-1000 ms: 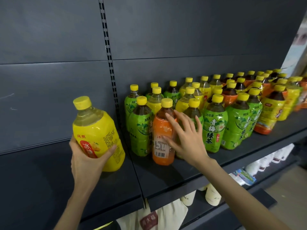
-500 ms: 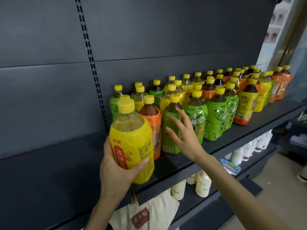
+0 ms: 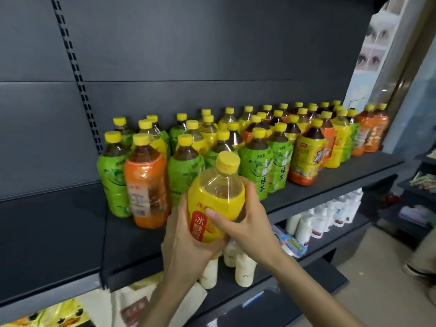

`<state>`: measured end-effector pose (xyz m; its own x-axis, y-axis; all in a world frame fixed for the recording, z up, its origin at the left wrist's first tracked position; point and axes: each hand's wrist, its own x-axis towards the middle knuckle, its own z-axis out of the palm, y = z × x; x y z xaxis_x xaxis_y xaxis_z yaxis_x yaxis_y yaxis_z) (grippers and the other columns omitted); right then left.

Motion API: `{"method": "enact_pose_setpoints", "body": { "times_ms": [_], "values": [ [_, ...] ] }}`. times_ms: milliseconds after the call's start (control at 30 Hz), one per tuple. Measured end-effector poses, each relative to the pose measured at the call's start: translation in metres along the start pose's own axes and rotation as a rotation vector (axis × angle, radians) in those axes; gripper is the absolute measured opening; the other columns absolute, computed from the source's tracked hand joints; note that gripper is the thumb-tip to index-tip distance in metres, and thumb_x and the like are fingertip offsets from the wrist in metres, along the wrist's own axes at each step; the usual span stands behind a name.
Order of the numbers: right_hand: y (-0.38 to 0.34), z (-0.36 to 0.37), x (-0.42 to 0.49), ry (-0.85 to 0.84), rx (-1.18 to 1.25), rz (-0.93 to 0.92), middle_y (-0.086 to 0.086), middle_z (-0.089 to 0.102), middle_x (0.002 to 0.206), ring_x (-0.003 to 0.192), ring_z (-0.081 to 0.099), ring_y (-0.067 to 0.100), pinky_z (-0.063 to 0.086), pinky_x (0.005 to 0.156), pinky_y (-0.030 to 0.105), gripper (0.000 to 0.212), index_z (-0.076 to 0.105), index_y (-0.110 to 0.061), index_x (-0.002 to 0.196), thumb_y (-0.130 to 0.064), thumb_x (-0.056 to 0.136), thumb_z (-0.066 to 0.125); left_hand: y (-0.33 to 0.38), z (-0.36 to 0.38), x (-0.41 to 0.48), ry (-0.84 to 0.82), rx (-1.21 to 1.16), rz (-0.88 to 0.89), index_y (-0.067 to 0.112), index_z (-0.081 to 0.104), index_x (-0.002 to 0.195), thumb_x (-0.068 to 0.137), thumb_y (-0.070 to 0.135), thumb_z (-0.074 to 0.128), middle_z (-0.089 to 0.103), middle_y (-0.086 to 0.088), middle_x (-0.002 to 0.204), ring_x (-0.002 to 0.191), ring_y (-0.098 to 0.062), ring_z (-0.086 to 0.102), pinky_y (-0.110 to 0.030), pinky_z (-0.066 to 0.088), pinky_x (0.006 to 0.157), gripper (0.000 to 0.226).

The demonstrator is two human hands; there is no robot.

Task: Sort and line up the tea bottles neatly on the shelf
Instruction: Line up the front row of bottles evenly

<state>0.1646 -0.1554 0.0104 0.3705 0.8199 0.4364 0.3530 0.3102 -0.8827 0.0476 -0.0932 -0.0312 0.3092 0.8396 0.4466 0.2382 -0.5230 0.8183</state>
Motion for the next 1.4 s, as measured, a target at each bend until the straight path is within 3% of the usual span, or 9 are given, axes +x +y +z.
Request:
{"method": "enact_pose_setpoints", "body": {
  "times_ms": [233, 333, 400, 500, 600, 767, 900, 1267, 1400],
  "values": [
    [0.024, -0.081, -0.008, 0.165, -0.019, 0.036, -0.021, 0.062, 0.109, 0.105, 0.061, 0.004, 0.054, 0.086, 0.036, 0.072, 0.045, -0.034, 0.118, -0.052, 0.058, 0.08, 0.037, 0.077, -0.012, -0.163, -0.013, -0.046, 0.047, 0.012, 0.144, 0.04, 0.076, 0.066, 0.039, 0.014, 0.14, 0.127, -0.011, 0.041, -0.043, 0.047, 0.093, 0.121],
    [0.036, -0.118, -0.003, 0.233, 0.019, 0.076, -0.01, 0.064, 0.11, 0.103, 0.064, 0.012, 0.056, 0.083, 0.043, 0.072, 0.047, -0.032, 0.117, -0.052, 0.057, 0.081, 0.047, 0.092, 0.003, -0.419, -0.092, -0.009, 0.066, 0.005, 0.132, 0.052, 0.076, 0.069, 0.032, 0.023, 0.145, 0.131, -0.002, 0.036, -0.038, 0.041, 0.104, 0.103],
    [0.042, -0.142, 0.002, 0.282, 0.009, 0.091, -0.006, 0.065, 0.111, 0.102, 0.065, 0.013, 0.057, 0.081, 0.043, 0.073, 0.048, -0.031, 0.117, -0.054, 0.056, 0.08, 0.05, 0.094, 0.017, -0.489, -0.079, 0.048, 0.063, 0.012, 0.133, 0.067, 0.067, 0.066, 0.024, 0.027, 0.146, 0.133, 0.004, 0.026, -0.035, 0.032, 0.111, 0.085],
    [0.05, -0.174, 0.015, 0.358, -0.005, 0.097, -0.004, 0.065, 0.111, 0.097, 0.067, 0.011, 0.058, 0.079, 0.039, 0.067, 0.048, -0.032, 0.116, -0.05, 0.061, 0.082, 0.054, 0.095, 0.043, -0.243, 0.034, 0.169, 0.045, 0.022, 0.141, 0.078, 0.055, 0.058, 0.019, 0.026, 0.142, 0.132, 0.008, 0.015, -0.025, 0.021, 0.107, 0.074],
    [0.057, -0.198, 0.036, 0.421, -0.027, 0.086, -0.006, 0.062, 0.11, 0.092, 0.066, 0.004, 0.058, 0.076, 0.032, 0.067, 0.046, -0.027, 0.12, -0.042, 0.064, 0.079, 0.058, 0.108, 0.069, -0.091, 0.118, 0.315, 0.029, 0.031, 0.143, 0.086, 0.039, 0.059, 0.029, 0.016, 0.139, 0.128, 0.006, 0.021, -0.019, 0.019, 0.102, 0.064],
    [0.077, -0.231, 0.071, 0.516, -0.121, 0.075, -0.008, 0.057, 0.115, 0.103, 0.061, 0.011, 0.054, 0.087, 0.04, 0.075, 0.041, -0.027, 0.124, -0.046, 0.061, 0.076, 0.059, 0.165, 0.116, -0.03, 0.397, 0.459, 0.016, 0.022, 0.148, 0.084, 0.036, 0.062, 0.028, -0.01, 0.149, 0.132, -0.024, 0.034, -0.035, 0.033, 0.102, 0.078],
    [0.094, -0.262, 0.084, 0.58, -0.169, 0.07, -0.005, 0.057, 0.115, 0.103, 0.06, 0.011, 0.053, 0.088, 0.039, 0.079, 0.041, -0.021, 0.128, -0.045, 0.061, 0.076, 0.056, 0.188, 0.139, 0.12, 0.512, 0.405, 0.004, 0.024, 0.146, 0.08, 0.035, 0.069, 0.025, -0.022, 0.148, 0.126, -0.036, 0.042, -0.038, 0.04, 0.097, 0.085],
    [0.143, -0.34, 0.133, 0.559, -0.183, 0.066, -0.001, 0.056, 0.121, 0.107, 0.06, 0.014, 0.054, 0.088, 0.042, 0.083, 0.041, -0.021, 0.13, -0.052, 0.063, 0.078, 0.041, 0.205, 0.135, 0.2, 0.277, 0.208, 0.022, 0.01, 0.149, 0.076, 0.049, 0.06, 0.026, -0.012, 0.151, 0.138, -0.025, 0.023, -0.037, 0.024, 0.103, 0.093],
    [0.156, -0.366, 0.153, 0.487, -0.18, 0.035, -0.019, 0.053, 0.11, 0.102, 0.056, 0.003, 0.052, 0.09, 0.037, 0.069, 0.04, -0.027, 0.124, -0.041, 0.067, 0.077, 0.047, 0.208, 0.13, 0.226, 0.301, 0.18, 0.025, 0.009, 0.15, 0.078, 0.042, 0.063, 0.024, -0.011, 0.152, 0.14, -0.024, 0.02, -0.043, 0.024, 0.107, 0.092]
  ]
}}
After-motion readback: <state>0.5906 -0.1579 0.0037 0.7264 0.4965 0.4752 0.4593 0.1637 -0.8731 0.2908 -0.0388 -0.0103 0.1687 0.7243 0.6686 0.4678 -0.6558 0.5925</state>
